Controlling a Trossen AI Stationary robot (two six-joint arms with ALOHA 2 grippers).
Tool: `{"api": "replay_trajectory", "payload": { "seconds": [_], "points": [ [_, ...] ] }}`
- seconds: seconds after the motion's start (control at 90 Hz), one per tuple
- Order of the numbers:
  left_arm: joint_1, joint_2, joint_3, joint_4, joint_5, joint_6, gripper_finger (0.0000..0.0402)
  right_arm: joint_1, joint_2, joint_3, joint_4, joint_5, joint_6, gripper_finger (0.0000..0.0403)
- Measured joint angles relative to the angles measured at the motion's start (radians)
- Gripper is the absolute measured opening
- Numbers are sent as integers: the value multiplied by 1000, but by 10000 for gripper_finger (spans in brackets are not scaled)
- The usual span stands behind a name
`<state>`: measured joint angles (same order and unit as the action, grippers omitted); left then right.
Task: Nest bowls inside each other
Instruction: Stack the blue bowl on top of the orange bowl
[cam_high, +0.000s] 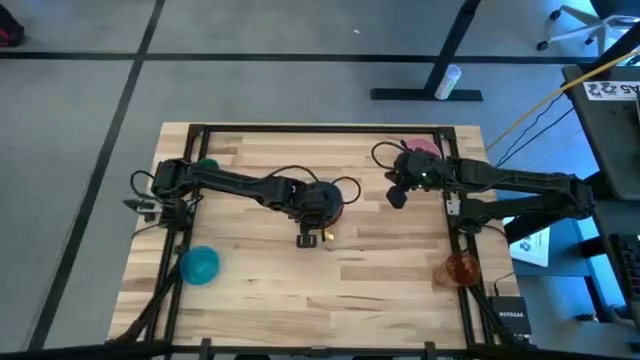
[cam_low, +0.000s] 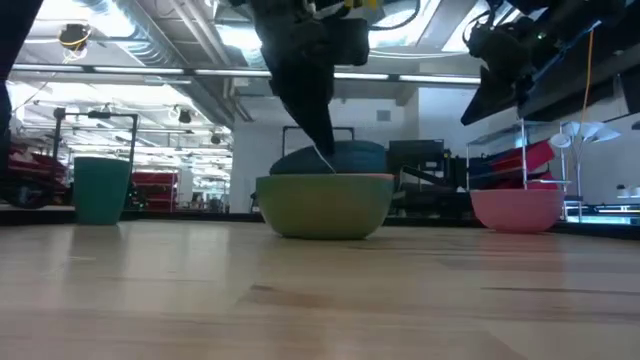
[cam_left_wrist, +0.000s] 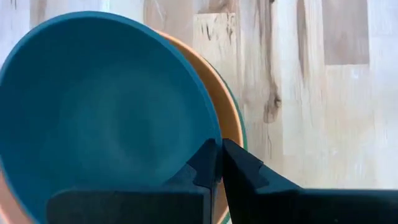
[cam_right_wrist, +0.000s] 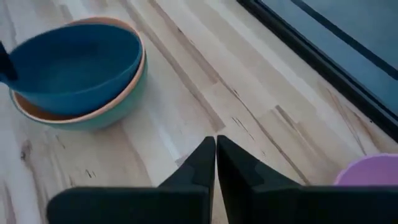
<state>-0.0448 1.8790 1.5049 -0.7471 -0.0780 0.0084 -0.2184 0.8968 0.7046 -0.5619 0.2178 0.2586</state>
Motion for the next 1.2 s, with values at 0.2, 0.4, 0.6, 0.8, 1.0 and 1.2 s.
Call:
{"api": "replay_trajectory", "payload": {
  "seconds": [0.2, 0.4, 0.6, 0.8, 1.0, 1.2],
  "points": [
    [0, 2, 0, -5, 1, -1, 0, 0, -41, 0, -18, 0, 6, 0],
    [21, 2, -26, -21, 1, -16, 0, 0, -72, 0, -28, 0, 18, 0],
    [34, 10, -37, -28, 1, -17, 0, 2, -77, -1, -41, 0, 25, 0],
    [34, 17, -40, -23, 5, 0, 1, 2, -77, -1, -42, 0, 25, 0],
    [34, 17, -40, -12, 9, -1, 32, 2, -77, -1, -43, 0, 27, 1],
    [34, 17, -40, 5, 16, -11, 68, 2, -76, -1, -50, 0, 28, 1]
  ]
}}
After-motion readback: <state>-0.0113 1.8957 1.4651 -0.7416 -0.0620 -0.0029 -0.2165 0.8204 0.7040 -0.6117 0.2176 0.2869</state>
